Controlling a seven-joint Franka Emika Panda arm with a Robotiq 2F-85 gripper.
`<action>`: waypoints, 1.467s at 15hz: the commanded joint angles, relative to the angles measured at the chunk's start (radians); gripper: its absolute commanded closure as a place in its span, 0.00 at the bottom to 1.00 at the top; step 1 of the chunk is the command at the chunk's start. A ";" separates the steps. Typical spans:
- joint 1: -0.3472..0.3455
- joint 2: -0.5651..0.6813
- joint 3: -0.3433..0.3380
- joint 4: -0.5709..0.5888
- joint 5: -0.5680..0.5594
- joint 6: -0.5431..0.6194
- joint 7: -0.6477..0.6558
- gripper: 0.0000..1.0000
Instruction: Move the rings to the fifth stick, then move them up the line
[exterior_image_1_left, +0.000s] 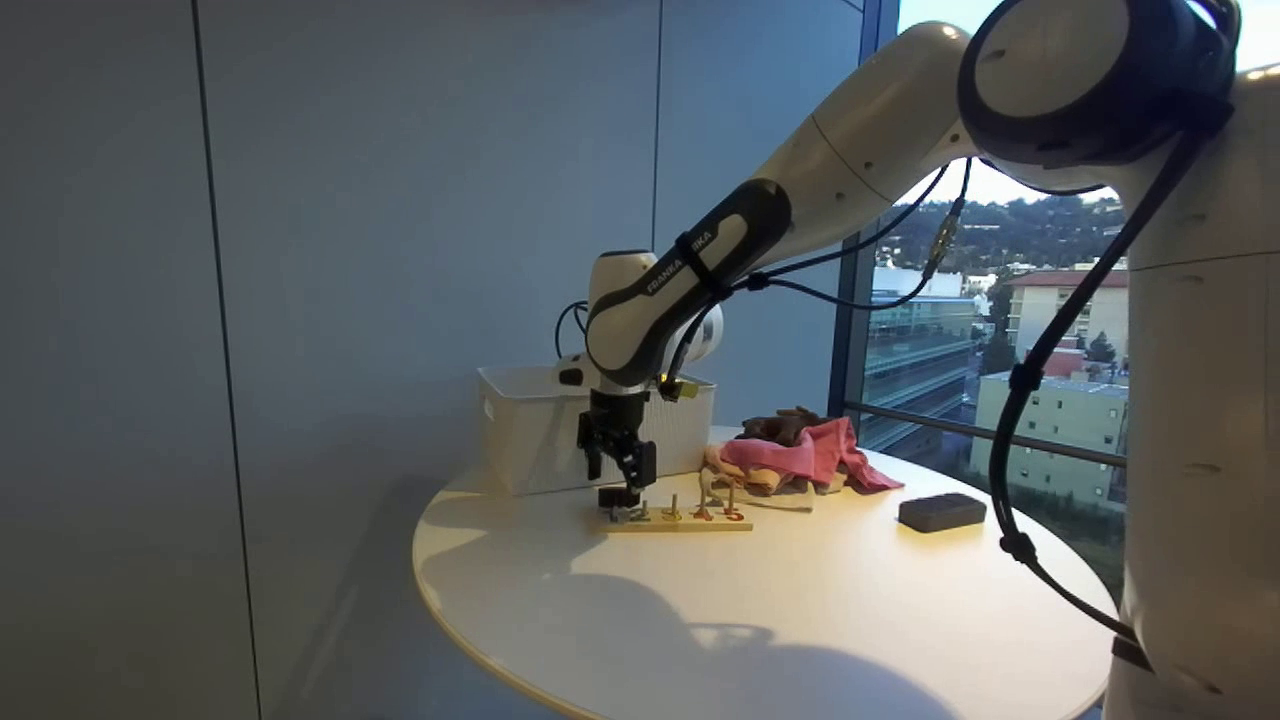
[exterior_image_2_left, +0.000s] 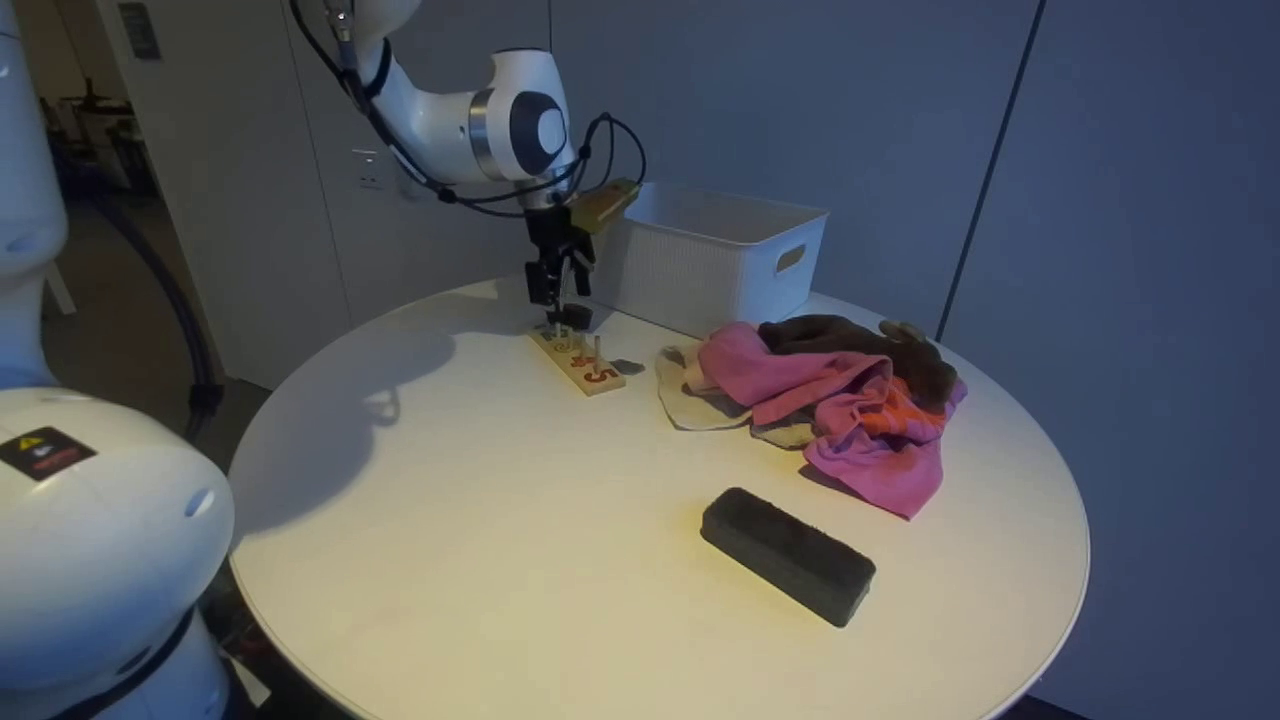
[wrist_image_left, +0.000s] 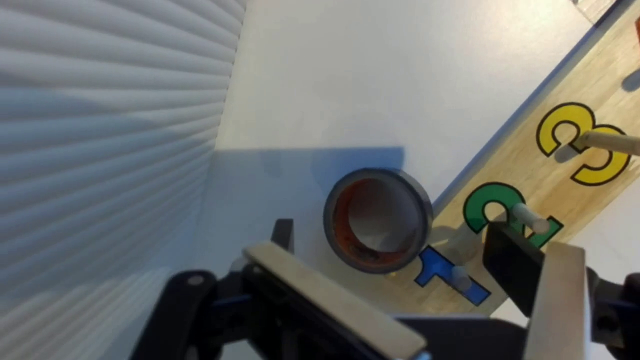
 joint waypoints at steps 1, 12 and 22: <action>-0.018 0.054 0.023 0.092 0.033 -0.085 0.028 0.30; -0.032 0.025 0.029 0.125 0.049 -0.158 0.031 0.71; -0.046 -0.245 -0.008 -0.051 -0.022 -0.152 0.370 0.71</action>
